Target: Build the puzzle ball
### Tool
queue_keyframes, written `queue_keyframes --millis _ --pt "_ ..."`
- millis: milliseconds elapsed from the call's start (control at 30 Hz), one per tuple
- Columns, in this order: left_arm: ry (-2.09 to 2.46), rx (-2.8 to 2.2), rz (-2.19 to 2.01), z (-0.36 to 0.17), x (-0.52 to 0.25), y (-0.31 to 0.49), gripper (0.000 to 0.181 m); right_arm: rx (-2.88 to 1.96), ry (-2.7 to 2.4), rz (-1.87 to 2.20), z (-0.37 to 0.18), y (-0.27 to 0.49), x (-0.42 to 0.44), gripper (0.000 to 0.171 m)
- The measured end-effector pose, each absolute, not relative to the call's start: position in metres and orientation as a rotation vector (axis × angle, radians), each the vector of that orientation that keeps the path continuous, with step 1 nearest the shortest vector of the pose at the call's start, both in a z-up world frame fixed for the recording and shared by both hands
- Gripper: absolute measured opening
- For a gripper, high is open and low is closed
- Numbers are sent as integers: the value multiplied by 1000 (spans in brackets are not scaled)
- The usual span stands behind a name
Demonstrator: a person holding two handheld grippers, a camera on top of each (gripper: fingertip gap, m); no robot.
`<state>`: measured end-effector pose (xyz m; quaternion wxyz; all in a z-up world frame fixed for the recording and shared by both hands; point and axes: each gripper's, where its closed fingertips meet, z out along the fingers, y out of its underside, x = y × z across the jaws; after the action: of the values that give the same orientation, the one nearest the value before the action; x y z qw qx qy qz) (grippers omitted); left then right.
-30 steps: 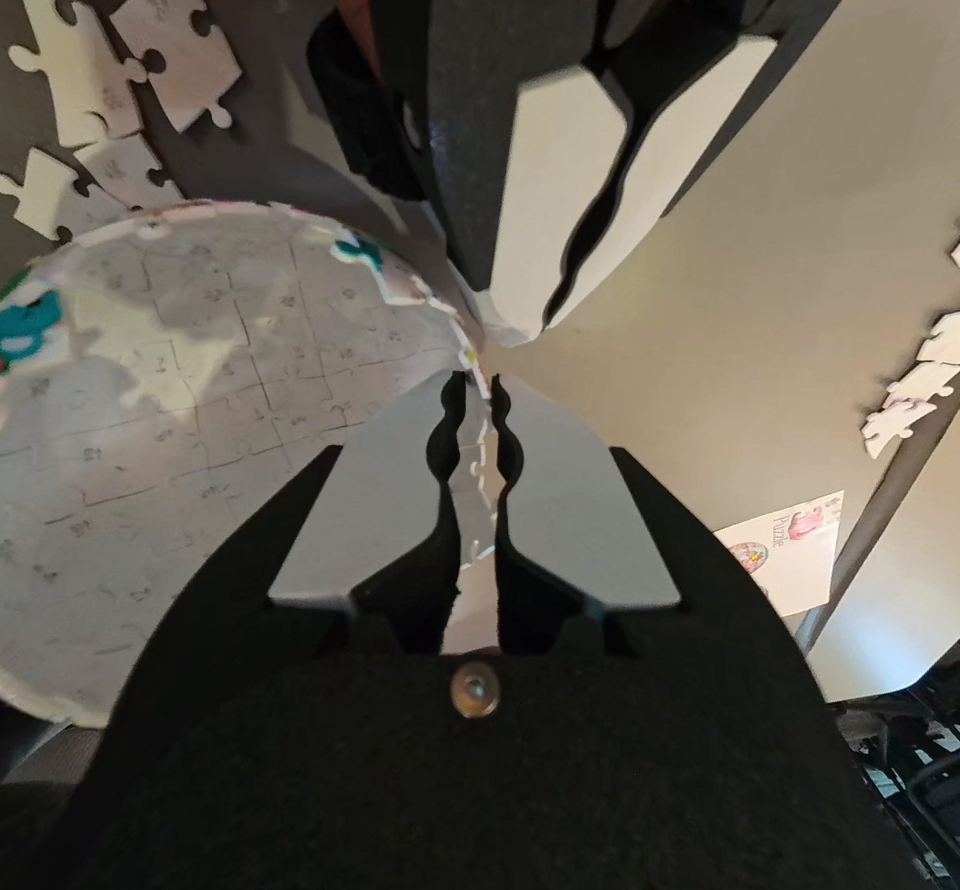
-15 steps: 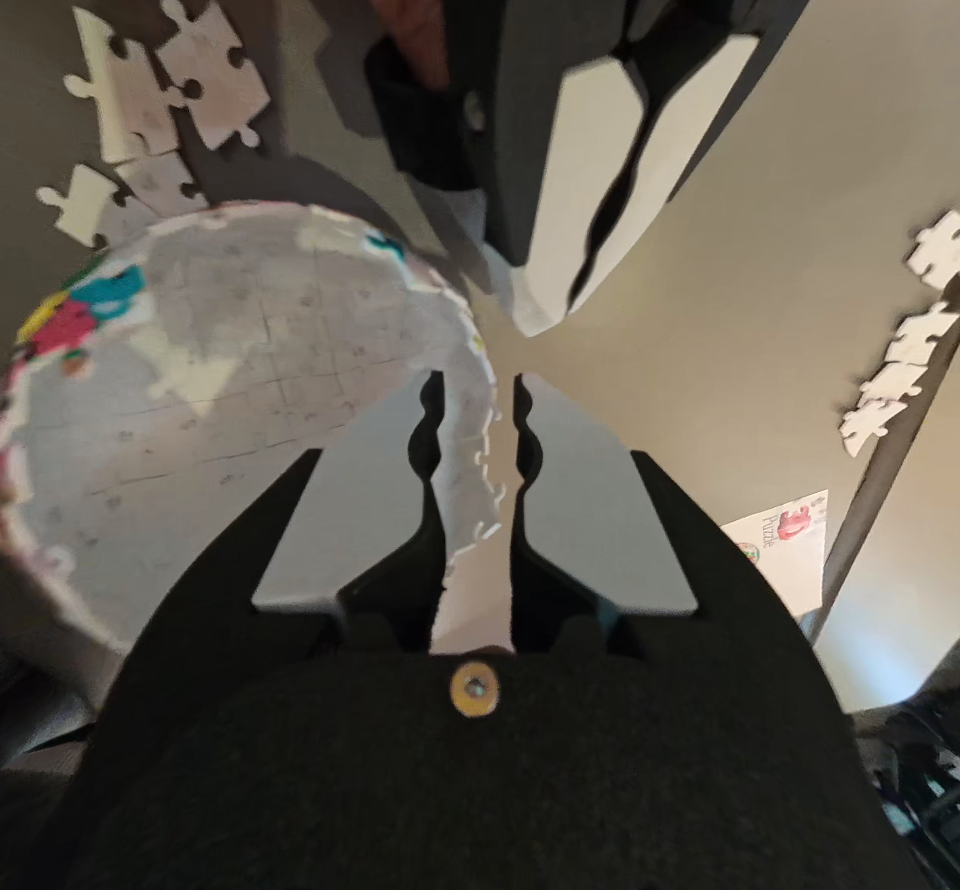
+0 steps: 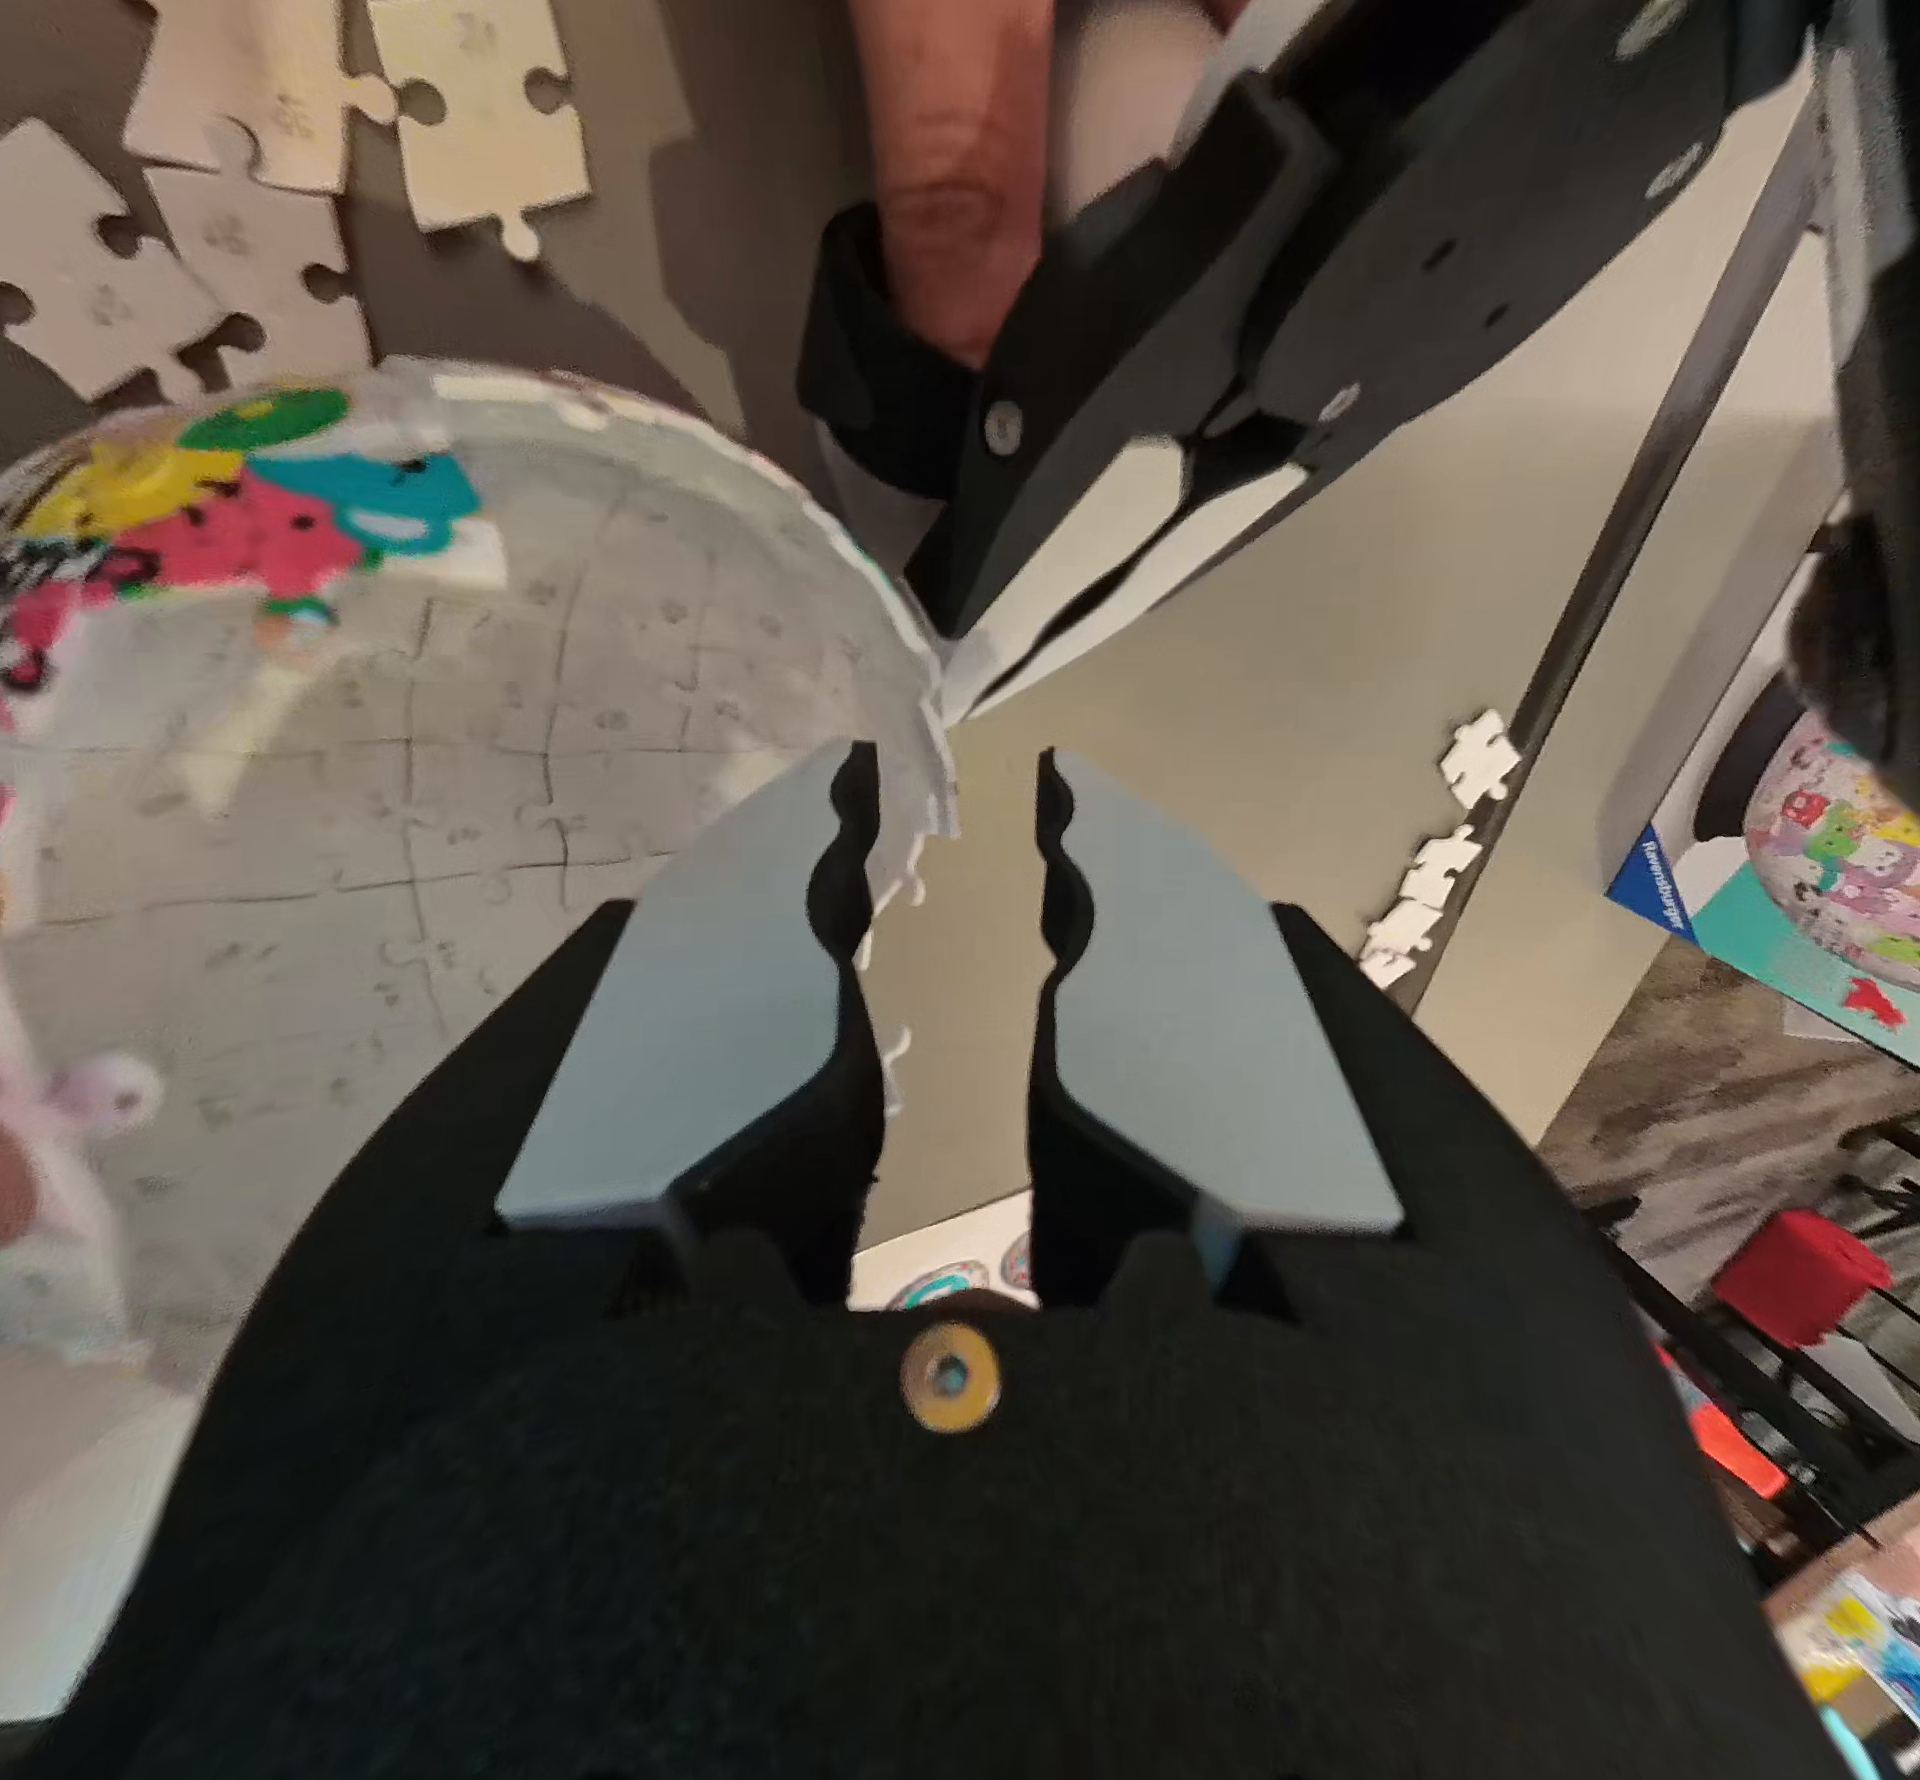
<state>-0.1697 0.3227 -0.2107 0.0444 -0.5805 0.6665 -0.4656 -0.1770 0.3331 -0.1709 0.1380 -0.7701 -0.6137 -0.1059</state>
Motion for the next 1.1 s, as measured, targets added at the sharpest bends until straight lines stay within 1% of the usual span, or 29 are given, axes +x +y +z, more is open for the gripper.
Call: queue_keyframes --millis 67,333,567,633,733,833,1100 --pt "2060 -1775 -1419 -212 -170 321 0 -2224 -1783 -339 -175 333 -177 31" --pt "2053 -1799 -1503 -209 -171 320 0 -2227 -1765 -358 -179 336 -175 31" --pt "2068 -1775 -1472 -210 -170 319 0 -2231 -1758 -359 -178 338 -176 36" --pt "2081 -1760 -1440 -212 -170 318 0 -2243 -1743 -353 -177 339 -176 40" --pt "2088 -1758 -1433 -212 -170 317 0 -2260 -1731 -343 -178 338 -177 40" --pt "2084 -1757 -1446 -211 -170 318 0 -2228 -1756 -366 -177 335 -176 34" --pt "2063 -1740 -1489 -207 -170 318 0 -2212 -1730 -350 -172 335 -178 35"
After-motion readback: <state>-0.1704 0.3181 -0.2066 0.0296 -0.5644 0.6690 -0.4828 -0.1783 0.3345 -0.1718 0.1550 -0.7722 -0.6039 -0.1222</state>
